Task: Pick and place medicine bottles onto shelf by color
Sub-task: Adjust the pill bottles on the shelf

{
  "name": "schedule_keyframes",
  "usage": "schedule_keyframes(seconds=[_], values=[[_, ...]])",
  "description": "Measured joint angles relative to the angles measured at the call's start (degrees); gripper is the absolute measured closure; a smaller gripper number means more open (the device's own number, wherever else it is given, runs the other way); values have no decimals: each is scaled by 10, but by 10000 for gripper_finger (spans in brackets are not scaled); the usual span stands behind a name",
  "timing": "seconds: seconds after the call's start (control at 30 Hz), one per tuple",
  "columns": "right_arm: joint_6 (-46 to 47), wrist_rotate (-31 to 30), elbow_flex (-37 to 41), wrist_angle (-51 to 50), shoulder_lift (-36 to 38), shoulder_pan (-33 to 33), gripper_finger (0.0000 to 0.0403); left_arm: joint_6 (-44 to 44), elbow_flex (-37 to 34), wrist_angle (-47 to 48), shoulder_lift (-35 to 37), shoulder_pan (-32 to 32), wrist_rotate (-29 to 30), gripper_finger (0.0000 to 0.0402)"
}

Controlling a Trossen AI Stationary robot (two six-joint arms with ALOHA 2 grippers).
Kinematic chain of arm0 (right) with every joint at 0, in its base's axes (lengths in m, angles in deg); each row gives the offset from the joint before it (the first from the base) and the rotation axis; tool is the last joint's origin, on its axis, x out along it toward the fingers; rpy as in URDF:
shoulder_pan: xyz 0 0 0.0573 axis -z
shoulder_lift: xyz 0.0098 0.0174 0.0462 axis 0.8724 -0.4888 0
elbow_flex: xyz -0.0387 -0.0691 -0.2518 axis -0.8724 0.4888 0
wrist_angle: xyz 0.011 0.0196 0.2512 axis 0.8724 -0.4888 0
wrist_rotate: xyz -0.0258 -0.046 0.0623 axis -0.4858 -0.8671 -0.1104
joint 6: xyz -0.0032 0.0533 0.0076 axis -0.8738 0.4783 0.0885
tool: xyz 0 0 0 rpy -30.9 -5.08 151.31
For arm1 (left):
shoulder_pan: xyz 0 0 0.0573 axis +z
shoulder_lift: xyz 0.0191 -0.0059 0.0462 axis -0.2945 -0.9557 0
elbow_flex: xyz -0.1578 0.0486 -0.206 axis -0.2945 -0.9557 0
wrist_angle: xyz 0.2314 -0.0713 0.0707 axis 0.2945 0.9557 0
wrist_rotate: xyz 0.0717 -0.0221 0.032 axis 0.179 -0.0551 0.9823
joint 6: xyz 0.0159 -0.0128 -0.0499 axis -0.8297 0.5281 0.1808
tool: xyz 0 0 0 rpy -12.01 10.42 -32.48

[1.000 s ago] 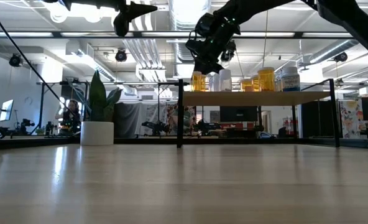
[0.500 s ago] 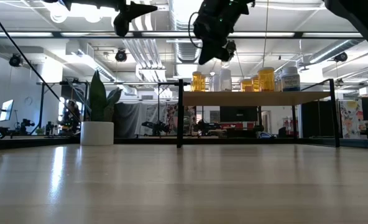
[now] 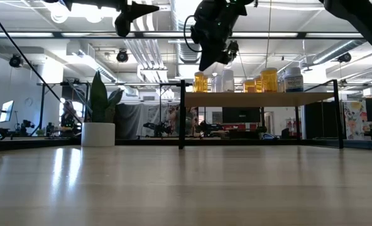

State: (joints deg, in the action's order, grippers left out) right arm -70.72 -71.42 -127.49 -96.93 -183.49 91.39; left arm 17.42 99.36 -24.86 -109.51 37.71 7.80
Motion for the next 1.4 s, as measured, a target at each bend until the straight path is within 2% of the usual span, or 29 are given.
schedule_keyframes(seconds=[0.2,0.33,1.07,1.4], values=[[8,-1,1,-4,-5,5,394,0,1,0,0,0,0,275],[8,-30,3,0,-13,5,394,0,0,0,0,0,0,275],[23,-30,25,76,-17,5,394,0,0,0,0,0,-1,275],[27,-32,-25,45,12,12,394,0,0,0,0,0,-2,275]])
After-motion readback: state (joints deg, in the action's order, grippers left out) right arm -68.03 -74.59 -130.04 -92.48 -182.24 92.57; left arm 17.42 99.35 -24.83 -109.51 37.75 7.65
